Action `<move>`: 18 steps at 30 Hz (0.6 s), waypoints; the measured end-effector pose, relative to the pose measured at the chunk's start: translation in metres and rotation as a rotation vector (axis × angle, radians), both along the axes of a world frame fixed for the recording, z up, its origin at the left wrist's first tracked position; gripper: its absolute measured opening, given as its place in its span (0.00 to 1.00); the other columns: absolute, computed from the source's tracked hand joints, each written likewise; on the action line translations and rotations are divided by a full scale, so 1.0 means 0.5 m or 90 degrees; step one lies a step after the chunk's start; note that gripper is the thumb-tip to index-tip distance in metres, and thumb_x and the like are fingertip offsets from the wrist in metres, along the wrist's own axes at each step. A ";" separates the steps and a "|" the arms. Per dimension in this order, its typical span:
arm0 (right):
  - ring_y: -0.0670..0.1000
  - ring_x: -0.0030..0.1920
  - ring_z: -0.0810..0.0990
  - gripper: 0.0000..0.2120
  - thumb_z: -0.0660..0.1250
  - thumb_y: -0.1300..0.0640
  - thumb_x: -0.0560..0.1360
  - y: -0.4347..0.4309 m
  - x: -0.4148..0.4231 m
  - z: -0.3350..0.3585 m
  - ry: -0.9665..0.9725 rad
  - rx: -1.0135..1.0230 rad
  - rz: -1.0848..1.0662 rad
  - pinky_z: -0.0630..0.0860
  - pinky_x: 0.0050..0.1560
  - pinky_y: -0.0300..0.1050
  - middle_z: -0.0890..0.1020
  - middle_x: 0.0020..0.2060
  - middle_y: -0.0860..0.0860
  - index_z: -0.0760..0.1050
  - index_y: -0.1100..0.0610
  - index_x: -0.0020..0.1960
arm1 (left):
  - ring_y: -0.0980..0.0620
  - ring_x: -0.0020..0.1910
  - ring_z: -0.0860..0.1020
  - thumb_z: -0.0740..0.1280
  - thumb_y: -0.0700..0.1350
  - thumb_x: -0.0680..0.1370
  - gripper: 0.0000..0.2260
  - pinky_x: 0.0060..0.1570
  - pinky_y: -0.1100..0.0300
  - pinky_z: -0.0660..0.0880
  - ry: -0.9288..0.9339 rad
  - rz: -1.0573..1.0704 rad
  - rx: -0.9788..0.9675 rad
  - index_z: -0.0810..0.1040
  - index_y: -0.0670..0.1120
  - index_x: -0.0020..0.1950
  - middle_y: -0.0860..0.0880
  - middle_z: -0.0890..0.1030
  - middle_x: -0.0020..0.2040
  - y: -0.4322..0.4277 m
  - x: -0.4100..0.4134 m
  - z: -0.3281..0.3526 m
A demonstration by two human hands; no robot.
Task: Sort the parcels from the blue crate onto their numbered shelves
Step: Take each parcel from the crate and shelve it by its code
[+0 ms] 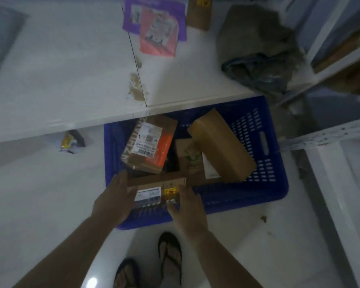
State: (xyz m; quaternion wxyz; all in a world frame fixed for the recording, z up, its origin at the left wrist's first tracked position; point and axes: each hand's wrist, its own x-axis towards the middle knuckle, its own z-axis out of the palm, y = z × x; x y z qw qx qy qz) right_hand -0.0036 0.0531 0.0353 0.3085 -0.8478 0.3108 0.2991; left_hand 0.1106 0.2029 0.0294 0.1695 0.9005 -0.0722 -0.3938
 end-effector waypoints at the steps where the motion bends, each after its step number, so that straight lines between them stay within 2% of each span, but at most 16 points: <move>1: 0.48 0.78 0.52 0.31 0.56 0.45 0.80 0.002 0.018 -0.029 -0.019 -0.006 -0.009 0.45 0.78 0.46 0.55 0.78 0.47 0.51 0.52 0.78 | 0.43 0.70 0.67 0.57 0.50 0.80 0.23 0.64 0.46 0.68 -0.019 0.026 -0.025 0.56 0.48 0.74 0.45 0.64 0.73 -0.009 0.021 -0.028; 3: 0.49 0.78 0.50 0.33 0.57 0.44 0.80 0.002 0.054 -0.080 -0.041 -0.009 -0.019 0.45 0.78 0.46 0.54 0.78 0.49 0.49 0.54 0.79 | 0.41 0.67 0.70 0.58 0.50 0.80 0.22 0.61 0.43 0.71 -0.052 0.080 -0.078 0.58 0.48 0.72 0.45 0.67 0.71 -0.029 0.063 -0.077; 6: 0.51 0.78 0.49 0.33 0.54 0.43 0.80 -0.004 0.105 -0.134 -0.062 -0.020 -0.029 0.42 0.77 0.47 0.56 0.78 0.52 0.50 0.58 0.78 | 0.41 0.73 0.63 0.57 0.55 0.80 0.30 0.67 0.41 0.65 -0.066 0.150 -0.104 0.48 0.48 0.77 0.45 0.58 0.77 -0.047 0.114 -0.141; 7: 0.52 0.78 0.50 0.32 0.54 0.43 0.80 -0.008 0.120 -0.148 -0.074 -0.034 -0.031 0.41 0.77 0.48 0.57 0.77 0.53 0.52 0.59 0.78 | 0.41 0.73 0.63 0.57 0.56 0.80 0.31 0.68 0.41 0.64 -0.067 0.170 -0.119 0.48 0.48 0.77 0.45 0.58 0.77 -0.051 0.127 -0.159; 9: 0.53 0.78 0.51 0.32 0.53 0.42 0.80 -0.016 0.149 -0.173 -0.063 -0.043 -0.018 0.39 0.76 0.52 0.58 0.77 0.55 0.53 0.60 0.78 | 0.39 0.71 0.65 0.59 0.55 0.79 0.31 0.67 0.42 0.65 -0.042 0.221 -0.153 0.48 0.48 0.77 0.43 0.61 0.76 -0.061 0.147 -0.188; 12: 0.55 0.78 0.50 0.34 0.48 0.36 0.79 -0.026 0.182 -0.216 0.043 0.015 -0.008 0.38 0.76 0.59 0.57 0.77 0.56 0.56 0.57 0.77 | 0.38 0.66 0.70 0.62 0.50 0.79 0.31 0.63 0.46 0.69 0.048 0.308 -0.198 0.51 0.44 0.77 0.40 0.68 0.71 -0.078 0.158 -0.222; 15: 0.59 0.73 0.62 0.30 0.51 0.35 0.76 -0.031 0.188 -0.240 0.039 0.144 -0.170 0.56 0.74 0.62 0.68 0.71 0.54 0.66 0.52 0.71 | 0.37 0.64 0.71 0.65 0.50 0.77 0.28 0.63 0.41 0.70 0.095 0.342 -0.177 0.61 0.40 0.72 0.39 0.68 0.69 -0.087 0.140 -0.236; 18: 0.54 0.63 0.73 0.23 0.61 0.39 0.76 -0.044 0.172 -0.227 -0.085 0.212 -0.377 0.68 0.67 0.56 0.76 0.62 0.48 0.66 0.47 0.68 | 0.36 0.65 0.69 0.66 0.52 0.76 0.27 0.66 0.45 0.67 0.150 0.387 -0.126 0.65 0.38 0.70 0.39 0.64 0.71 -0.098 0.108 -0.227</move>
